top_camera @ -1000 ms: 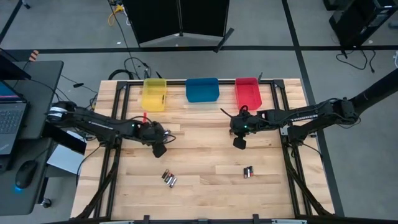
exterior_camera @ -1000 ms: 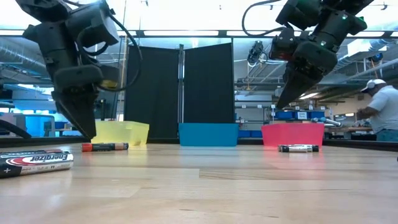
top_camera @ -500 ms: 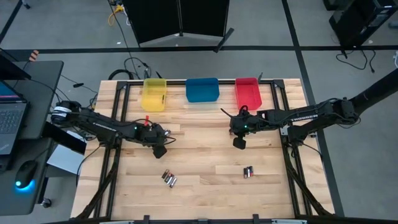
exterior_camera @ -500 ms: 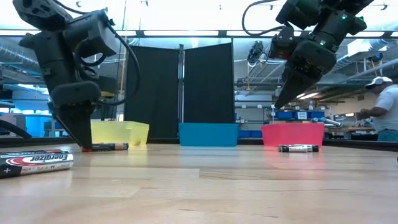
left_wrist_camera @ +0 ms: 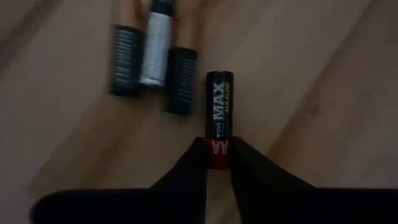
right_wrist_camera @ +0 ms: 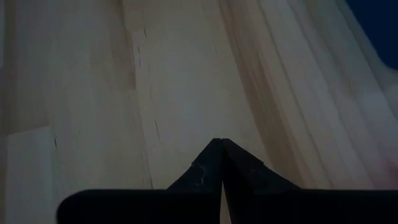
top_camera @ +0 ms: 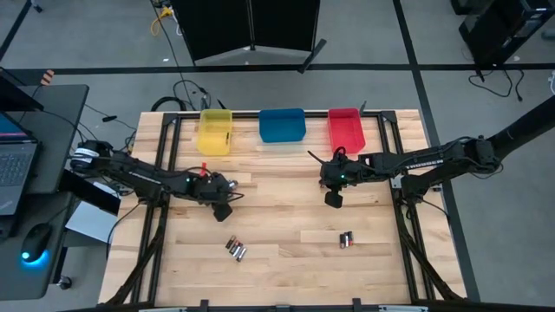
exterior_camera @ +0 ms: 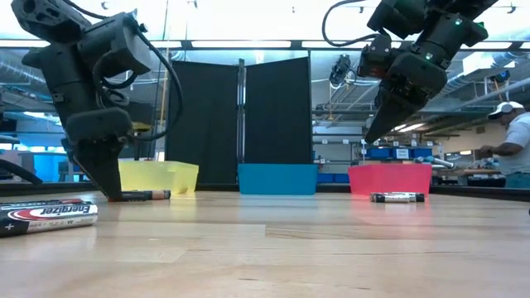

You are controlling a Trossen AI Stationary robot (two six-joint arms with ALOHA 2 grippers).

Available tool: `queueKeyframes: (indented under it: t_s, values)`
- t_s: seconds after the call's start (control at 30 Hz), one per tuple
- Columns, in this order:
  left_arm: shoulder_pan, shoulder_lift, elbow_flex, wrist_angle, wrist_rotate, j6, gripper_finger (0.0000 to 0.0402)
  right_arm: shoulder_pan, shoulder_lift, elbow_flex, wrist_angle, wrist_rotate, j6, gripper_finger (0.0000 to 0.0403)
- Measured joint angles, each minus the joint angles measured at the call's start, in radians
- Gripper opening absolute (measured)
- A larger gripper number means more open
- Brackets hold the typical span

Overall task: Sort batteries
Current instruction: Put the black orange battery into the blue bin

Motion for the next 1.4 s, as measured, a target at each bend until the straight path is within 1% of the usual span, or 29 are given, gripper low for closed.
queueKeyframes:
  t_s: [0.1, 0.2, 0.27, 0.4, 0.47, 0.57, 0.67, 0.73, 0.83, 0.9, 1.1, 1.27, 1.4]
  values:
    - [-0.028, 0.002, 0.021, -0.001, 0.045, -0.003, 0.0044, 0.000, 0.000, 0.000, 0.006, 0.000, -0.001, 0.0019]
    - [-0.048, -0.002, 0.075, -0.015, 0.092, 0.032, 0.0044, 0.000, 0.000, 0.000, 0.007, 0.000, -0.002, 0.0016]
    - [-0.050, -0.004, 0.130, 0.003, 0.104, 0.063, 0.0044, 0.000, 0.000, 0.000, 0.007, 0.000, -0.001, 0.0015]
    - [-0.033, -0.003, 0.257, -0.062, 0.084, 0.164, 0.0044, 0.000, 0.000, 0.000, 0.014, 0.000, -0.001, 0.0017]
    - [0.000, -0.003, 0.330, -0.087, 0.067, 0.234, 0.0044, 0.000, 0.000, 0.000, 0.023, 0.000, -0.002, 0.0019]
    - [0.085, -0.002, 0.425, -0.134, 0.038, 0.375, 0.0044, 0.000, 0.000, 0.000, 0.043, 0.000, -0.003, 0.0017]
    - [0.204, 0.007, 0.509, -0.140, 0.044, 0.532, 0.0044, 0.000, 0.000, 0.000, 0.057, 0.000, -0.003, 0.0014]
    - [0.294, 0.040, 0.568, -0.161, 0.061, 0.634, 0.0044, 0.000, 0.000, 0.000, 0.065, 0.000, -0.003, 0.0014]
    - [0.415, 0.129, 0.672, -0.169, 0.114, 0.777, 0.0044, 0.000, 0.000, 0.000, 0.074, 0.000, -0.003, 0.0018]
    - [0.479, 0.211, 0.760, -0.190, 0.152, 0.860, 0.0044, 0.000, 0.000, 0.000, 0.080, 0.000, -0.003, 0.0018]
    - [0.620, 0.499, 1.064, -0.330, 0.180, 1.084, 0.0044, 0.000, 0.000, 0.000, 0.080, 0.000, -0.003, 0.0015]
    - [0.709, 0.725, 1.319, -0.443, 0.255, 1.170, 0.0044, 0.005, 0.000, 0.000, 0.075, 0.000, -0.007, 0.0019]
    - [0.760, 0.866, 1.479, -0.494, 0.329, 1.196, 0.0044, 0.012, 0.000, 0.000, 0.073, 0.000, -0.010, 0.0016]
